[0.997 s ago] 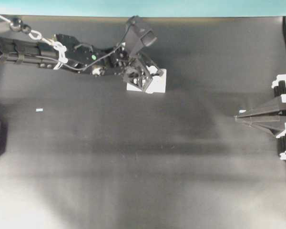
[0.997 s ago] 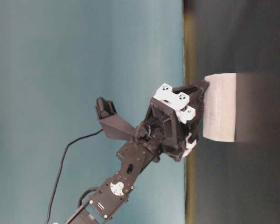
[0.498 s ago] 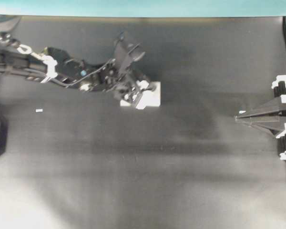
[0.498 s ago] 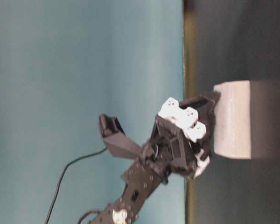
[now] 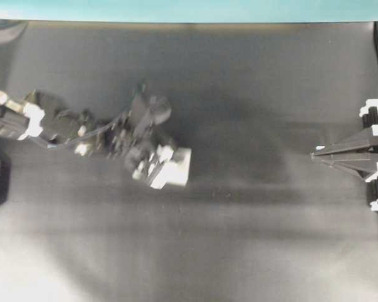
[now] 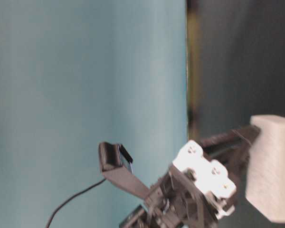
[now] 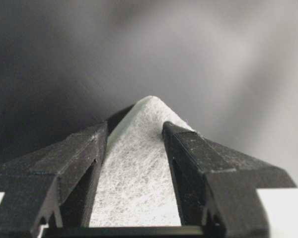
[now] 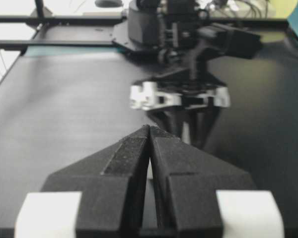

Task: Push the sponge with the left arm to wipe the table.
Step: 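Push the sponge with the left gripper toward the near left corner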

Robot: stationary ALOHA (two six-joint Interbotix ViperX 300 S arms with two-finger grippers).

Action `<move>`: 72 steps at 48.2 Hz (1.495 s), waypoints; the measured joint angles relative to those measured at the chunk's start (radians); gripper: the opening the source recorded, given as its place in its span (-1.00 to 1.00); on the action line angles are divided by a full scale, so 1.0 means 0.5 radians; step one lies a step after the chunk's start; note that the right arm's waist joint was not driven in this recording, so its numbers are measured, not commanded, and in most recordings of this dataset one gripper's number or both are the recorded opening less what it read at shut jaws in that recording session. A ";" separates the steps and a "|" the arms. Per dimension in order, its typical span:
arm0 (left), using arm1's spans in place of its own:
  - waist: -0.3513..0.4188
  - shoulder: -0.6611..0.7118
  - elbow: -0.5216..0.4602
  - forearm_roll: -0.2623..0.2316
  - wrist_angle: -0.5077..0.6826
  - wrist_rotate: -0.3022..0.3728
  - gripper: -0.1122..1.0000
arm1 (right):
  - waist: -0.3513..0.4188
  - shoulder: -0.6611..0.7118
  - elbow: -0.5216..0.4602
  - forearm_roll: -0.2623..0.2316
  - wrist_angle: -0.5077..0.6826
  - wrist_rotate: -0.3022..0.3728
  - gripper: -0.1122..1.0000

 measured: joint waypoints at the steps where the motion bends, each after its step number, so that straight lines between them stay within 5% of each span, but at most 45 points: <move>1: -0.015 -0.009 0.012 0.000 0.000 0.000 0.02 | 0.000 0.000 0.000 0.000 -0.003 0.000 -0.78; 33: -0.607 -0.331 0.485 0.000 -0.077 -0.104 0.02 | 0.000 -0.031 0.000 0.000 -0.003 0.003 -0.78; 51: -1.071 -0.359 0.512 0.000 -0.077 -0.337 0.02 | 0.000 -0.043 0.000 0.000 0.000 0.000 -0.78; 72: -1.031 -0.454 0.469 0.003 -0.071 -0.291 0.02 | 0.000 -0.055 0.000 0.003 0.003 0.003 -0.78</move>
